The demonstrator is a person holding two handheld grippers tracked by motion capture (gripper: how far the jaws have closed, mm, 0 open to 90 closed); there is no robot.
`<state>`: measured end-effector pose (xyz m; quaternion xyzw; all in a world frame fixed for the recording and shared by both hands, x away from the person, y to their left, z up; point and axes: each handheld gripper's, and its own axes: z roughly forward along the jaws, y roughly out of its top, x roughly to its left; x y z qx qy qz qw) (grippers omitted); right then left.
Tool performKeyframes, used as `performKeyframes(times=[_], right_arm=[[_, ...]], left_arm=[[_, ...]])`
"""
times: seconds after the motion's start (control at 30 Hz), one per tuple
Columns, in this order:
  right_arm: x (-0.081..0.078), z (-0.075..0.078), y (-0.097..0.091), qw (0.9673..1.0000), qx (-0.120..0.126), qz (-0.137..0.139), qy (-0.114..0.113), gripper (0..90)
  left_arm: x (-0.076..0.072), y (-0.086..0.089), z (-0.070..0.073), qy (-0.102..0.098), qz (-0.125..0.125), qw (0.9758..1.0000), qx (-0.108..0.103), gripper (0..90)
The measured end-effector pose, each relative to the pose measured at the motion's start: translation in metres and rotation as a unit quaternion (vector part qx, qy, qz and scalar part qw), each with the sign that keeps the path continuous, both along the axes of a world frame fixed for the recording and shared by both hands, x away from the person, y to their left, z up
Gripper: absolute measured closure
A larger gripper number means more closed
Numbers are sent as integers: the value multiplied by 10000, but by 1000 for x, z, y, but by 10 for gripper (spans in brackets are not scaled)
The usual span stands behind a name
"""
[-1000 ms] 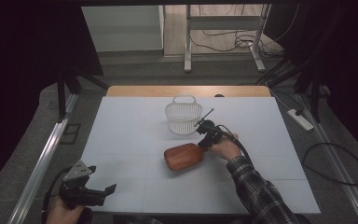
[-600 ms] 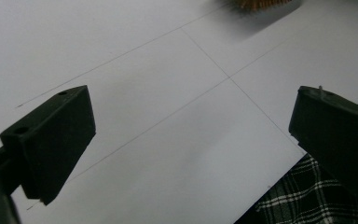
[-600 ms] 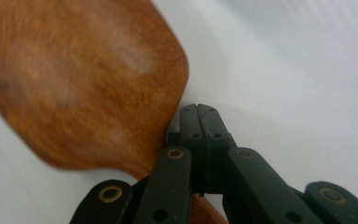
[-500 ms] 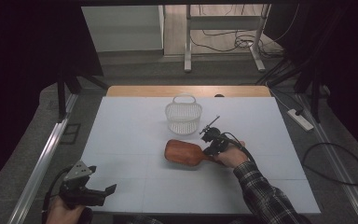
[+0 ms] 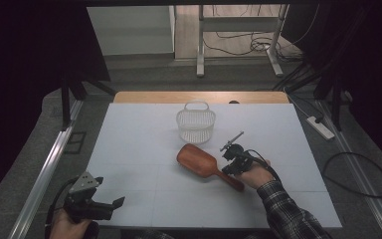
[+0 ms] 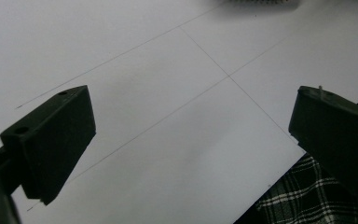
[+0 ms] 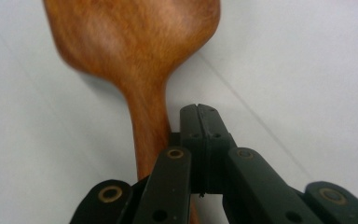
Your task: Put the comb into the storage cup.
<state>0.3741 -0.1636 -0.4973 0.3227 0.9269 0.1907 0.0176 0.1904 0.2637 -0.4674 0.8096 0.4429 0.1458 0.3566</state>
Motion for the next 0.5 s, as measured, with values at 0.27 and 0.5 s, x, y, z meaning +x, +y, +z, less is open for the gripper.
performKeyframes(times=[0.27,0.5], right_arm=[[-15,0,0,9999,54,127,95,891],[-20,0,3,9998,-1,185,12,891]], left_arm=[[0,-1,0,-4,-18,10000,47,14],[0,-1,0,-1,-31,10000,55,14]])
